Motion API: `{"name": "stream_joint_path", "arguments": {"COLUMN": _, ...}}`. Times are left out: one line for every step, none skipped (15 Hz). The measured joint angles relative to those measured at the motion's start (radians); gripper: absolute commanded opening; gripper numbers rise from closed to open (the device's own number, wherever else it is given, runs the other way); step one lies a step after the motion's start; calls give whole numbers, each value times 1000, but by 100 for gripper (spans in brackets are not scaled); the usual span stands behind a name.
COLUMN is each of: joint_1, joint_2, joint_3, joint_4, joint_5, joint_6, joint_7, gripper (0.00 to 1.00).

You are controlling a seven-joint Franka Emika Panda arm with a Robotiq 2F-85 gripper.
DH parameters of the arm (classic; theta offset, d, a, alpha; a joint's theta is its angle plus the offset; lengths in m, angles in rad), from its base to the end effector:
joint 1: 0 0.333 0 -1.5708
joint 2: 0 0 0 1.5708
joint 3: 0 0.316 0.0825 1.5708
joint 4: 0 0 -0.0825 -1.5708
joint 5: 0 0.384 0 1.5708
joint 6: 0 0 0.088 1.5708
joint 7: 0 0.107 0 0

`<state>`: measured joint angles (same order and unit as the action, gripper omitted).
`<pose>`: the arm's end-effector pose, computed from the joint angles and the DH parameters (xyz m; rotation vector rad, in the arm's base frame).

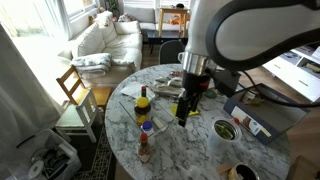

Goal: Put the packet in the cup into the container

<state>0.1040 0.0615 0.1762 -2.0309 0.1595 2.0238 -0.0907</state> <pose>0.5326 0.1617 0.4120 -2.9617 -0.4417 0.1229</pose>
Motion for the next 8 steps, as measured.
{"name": "stream_joint_path", "arguments": {"joint_1": -5, "joint_2": -48, "joint_3": -15, "joint_4": -36, "joint_5": -5, "joint_6": -73, "joint_7": 5, "gripper": 100}}
{"name": "stream_joint_path", "arguments": {"joint_1": -10, "joint_2": -94, "joint_3": -30, "joint_4": -73, "joint_5": -19, "joint_6": -144, "joint_7": 13, "gripper": 100}}
{"name": "stream_joint_path", "arguments": {"joint_1": -15, "joint_2": -138, "joint_3": -42, "joint_4": -111, "joint_5": -53, "joint_6": -197, "joint_7": 27, "gripper": 100}}
{"name": "stream_joint_path", "arguments": {"joint_1": -20, "joint_2": -177, "joint_3": -51, "joint_4": -147, "joint_5": -80, "joint_6": -222, "joint_7": 34, "gripper": 100}}
{"name": "stream_joint_path", "arguments": {"joint_1": -23, "joint_2": -206, "joint_3": -57, "joint_4": -175, "joint_5": -92, "joint_6": -226, "joint_7": 36, "gripper": 100}}
{"name": "stream_joint_path", "arguments": {"joint_1": -24, "joint_2": -223, "joint_3": -57, "joint_4": -193, "joint_5": -97, "joint_6": -226, "joint_7": 39, "gripper": 100}}
{"name": "stream_joint_path", "arguments": {"joint_1": -24, "joint_2": -230, "joint_3": -57, "joint_4": -202, "joint_5": -99, "joint_6": -226, "joint_7": 42, "gripper": 100}}
{"name": "stream_joint_path", "arguments": {"joint_1": -23, "joint_2": -231, "joint_3": -57, "joint_4": -202, "joint_5": -99, "joint_6": -226, "joint_7": 42, "gripper": 100}}
